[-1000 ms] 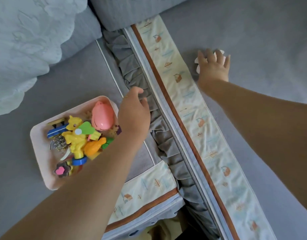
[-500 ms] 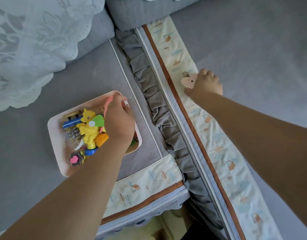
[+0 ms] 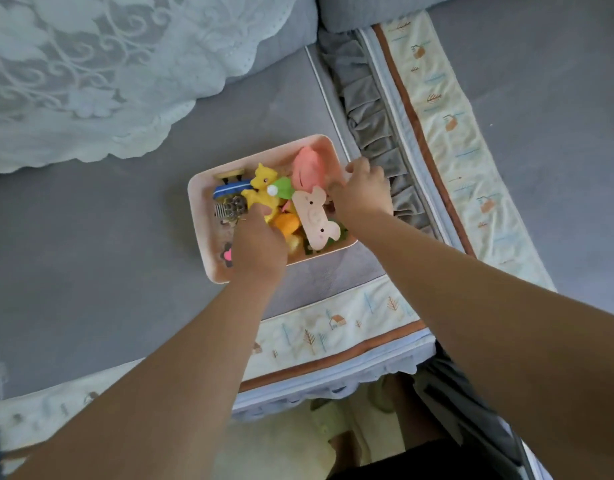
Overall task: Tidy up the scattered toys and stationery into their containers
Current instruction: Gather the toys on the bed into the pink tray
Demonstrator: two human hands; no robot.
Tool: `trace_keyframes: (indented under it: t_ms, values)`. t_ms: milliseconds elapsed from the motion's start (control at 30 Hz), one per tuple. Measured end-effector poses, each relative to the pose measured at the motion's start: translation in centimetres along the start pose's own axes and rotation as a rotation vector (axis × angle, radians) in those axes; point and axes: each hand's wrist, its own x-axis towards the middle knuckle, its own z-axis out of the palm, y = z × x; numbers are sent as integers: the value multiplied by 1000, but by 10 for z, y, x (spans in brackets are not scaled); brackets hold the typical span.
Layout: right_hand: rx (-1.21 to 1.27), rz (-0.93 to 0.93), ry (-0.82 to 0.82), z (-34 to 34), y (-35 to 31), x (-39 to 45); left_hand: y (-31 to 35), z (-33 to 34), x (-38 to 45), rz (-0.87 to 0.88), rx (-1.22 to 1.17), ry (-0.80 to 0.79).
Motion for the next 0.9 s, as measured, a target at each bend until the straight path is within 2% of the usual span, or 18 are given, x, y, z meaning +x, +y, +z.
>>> trace_keyframes:
  t_ms: [33,100,200,333,400,467,533,600,700,767,800,900]
  values:
    - [-20,70,3,3,7,-2,-4,0,-2,15,10,-4]
    - [-111,146,-93,13,20,-15,-18,-3,-10,60,25,-3]
    - [-230,148,-232,25,41,-32,-35,-2,-24,95,-5,-50]
    - [-332,185,-248,37,45,-58,-57,0,-38,161,20,-166]
    - [-300,210,-266,41,47,-71,-66,-1,-43,161,15,-190]
    - [-91,288,-304,49,59,-88,-75,0,-54,136,8,-199]
    - [270,456,-329,53,66,-104,-81,2,-65,135,30,-208]
    - [502,631,-296,54,71,-122,-86,5,-81,141,41,-217]
    - [647,698,-261,50,91,-147,-85,10,-106,120,2,-214]
    - [669,615,-281,44,114,-160,-75,16,-123,132,12,-221]
    - [682,575,-274,38,129,-168,-66,21,-134,162,24,-221]
    - [726,608,-184,17,158,-186,-38,31,-155,276,74,-174]
